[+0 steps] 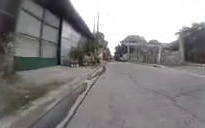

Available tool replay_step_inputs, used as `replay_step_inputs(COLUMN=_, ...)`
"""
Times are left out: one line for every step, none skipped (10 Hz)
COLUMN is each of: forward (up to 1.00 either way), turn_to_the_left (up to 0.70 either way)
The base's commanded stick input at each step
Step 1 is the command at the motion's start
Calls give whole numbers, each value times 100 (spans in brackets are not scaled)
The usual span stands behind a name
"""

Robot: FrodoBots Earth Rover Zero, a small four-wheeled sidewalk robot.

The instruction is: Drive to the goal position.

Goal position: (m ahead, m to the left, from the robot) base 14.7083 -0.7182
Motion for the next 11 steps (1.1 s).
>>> replay_step_inputs(forward=70, turn_to_the_left=0)
replay_step_inputs(forward=70, turn_to_the_left=0)
replay_step_inputs(forward=70, turn_to_the_left=0)
replay_step_inputs(forward=70, turn_to_the_left=0)
replay_step_inputs(forward=70, turn_to_the_left=0)
replay_step_inputs(forward=70, turn_to_the_left=0)
replay_step_inputs(forward=70, turn_to_the_left=0)
replay_step_inputs(forward=70, turn_to_the_left=0)
replay_step_inputs(forward=70, turn_to_the_left=0)
replay_step_inputs(forward=70, turn_to_the_left=0)
replay_step_inputs(forward=70, turn_to_the_left=-3)
